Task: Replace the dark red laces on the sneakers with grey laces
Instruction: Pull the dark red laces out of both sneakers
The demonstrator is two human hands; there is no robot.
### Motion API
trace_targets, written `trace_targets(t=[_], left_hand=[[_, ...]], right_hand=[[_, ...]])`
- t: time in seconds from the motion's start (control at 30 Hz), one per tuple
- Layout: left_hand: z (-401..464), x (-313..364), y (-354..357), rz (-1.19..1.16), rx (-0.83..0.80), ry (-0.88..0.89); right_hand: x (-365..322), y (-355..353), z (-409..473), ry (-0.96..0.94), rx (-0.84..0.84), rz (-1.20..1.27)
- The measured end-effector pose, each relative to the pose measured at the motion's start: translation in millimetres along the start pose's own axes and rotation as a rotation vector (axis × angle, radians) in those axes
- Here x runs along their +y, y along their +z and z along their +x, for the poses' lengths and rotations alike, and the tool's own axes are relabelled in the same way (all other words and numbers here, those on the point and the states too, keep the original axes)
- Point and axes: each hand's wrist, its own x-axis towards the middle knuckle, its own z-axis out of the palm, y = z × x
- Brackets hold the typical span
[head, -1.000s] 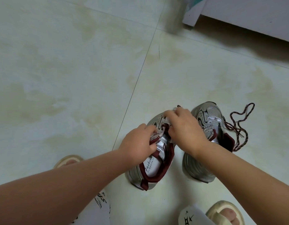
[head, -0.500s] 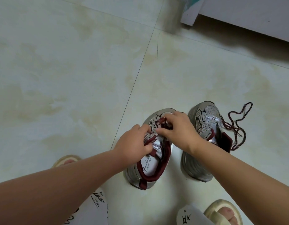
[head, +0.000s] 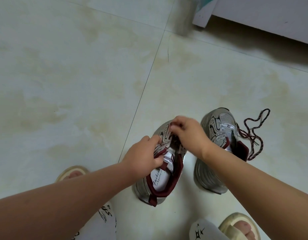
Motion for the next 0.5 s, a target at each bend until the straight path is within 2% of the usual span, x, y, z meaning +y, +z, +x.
trace_targets(t=[0.07,0.1,0.17,0.23,0.37,0.43,0.5], left_hand=[[0,0,0,-0.001,0.000,0.007],[-1,0,0,0.000,0.000,0.011],[0,0,0,0.009,-0.001,0.019],[0,1,0,0.030,-0.008,0.029],[1,3,0,0.082,-0.020,0.044],[1,3,1,0.092,-0.019,0.046],[1,2,1,0.095,-0.018,0.047]], right_hand=[[-10,-12,1,0.130,0.170,0.398],[-13,-21,2,0.142,0.251,0.503],[-15,-36,2,0.142,0.379,0.528],[-13,-38,-1,0.133,0.359,0.304],[6,-14,-13,-0.015,-0.107,-0.612],[8,-9,-15,-0.081,-0.101,-0.693],[7,-14,-12,-0.065,-0.022,-0.510]])
